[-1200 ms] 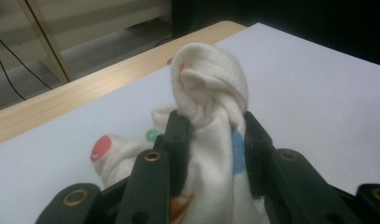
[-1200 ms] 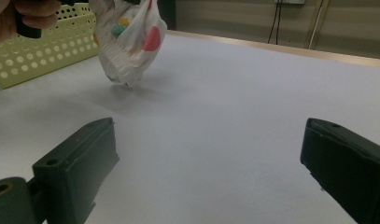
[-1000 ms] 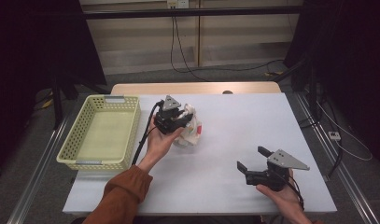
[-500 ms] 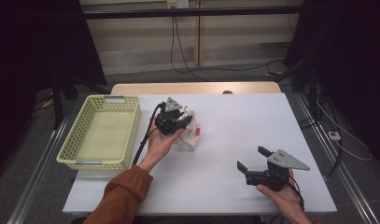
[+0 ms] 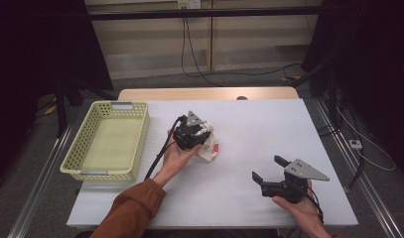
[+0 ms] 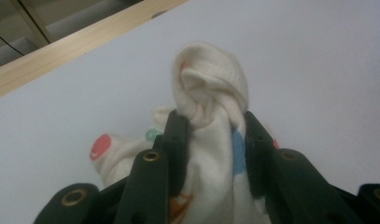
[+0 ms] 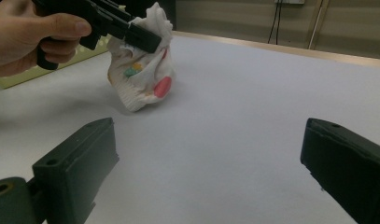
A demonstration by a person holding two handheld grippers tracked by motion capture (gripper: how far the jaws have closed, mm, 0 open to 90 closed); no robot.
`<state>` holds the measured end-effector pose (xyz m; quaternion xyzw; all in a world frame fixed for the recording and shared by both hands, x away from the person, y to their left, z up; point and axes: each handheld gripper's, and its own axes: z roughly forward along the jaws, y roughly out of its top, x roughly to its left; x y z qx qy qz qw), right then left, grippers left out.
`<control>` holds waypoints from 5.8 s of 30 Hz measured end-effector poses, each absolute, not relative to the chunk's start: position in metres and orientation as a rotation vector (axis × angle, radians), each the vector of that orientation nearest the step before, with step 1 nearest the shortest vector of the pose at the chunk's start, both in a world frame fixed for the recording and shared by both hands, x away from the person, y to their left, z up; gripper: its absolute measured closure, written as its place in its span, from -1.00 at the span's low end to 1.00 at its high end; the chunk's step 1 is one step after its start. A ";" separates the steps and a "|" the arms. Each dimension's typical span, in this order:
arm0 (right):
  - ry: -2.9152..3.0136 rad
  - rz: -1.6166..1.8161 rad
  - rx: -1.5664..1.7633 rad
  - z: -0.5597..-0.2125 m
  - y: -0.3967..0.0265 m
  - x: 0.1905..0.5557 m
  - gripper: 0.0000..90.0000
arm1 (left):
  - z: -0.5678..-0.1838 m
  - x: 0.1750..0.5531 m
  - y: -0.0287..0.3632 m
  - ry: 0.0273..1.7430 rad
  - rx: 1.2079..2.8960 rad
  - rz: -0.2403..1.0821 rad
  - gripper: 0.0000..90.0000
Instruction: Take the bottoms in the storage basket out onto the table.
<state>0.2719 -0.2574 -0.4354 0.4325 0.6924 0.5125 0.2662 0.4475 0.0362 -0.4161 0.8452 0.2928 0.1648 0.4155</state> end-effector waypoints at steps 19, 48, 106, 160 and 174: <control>1.873 1.385 1.168 -0.436 -0.257 0.272 -0.92 | -0.441 0.461 0.041 0.821 2.169 0.407 0.52; 1.876 1.382 1.167 -0.436 -0.256 0.273 -0.92 | -0.464 0.483 0.035 0.842 2.160 0.373 0.21; 1.883 1.386 1.173 -0.439 -0.258 0.278 -0.92 | -0.430 0.469 0.053 0.775 2.044 0.364 -0.86; 1.881 1.382 1.169 -0.437 -0.255 0.275 -0.92 | -0.386 0.423 0.087 0.754 2.067 0.408 -0.85; 1.881 1.381 1.170 -0.437 -0.255 0.276 -0.92 | -0.381 0.407 0.099 0.741 2.066 0.461 -0.85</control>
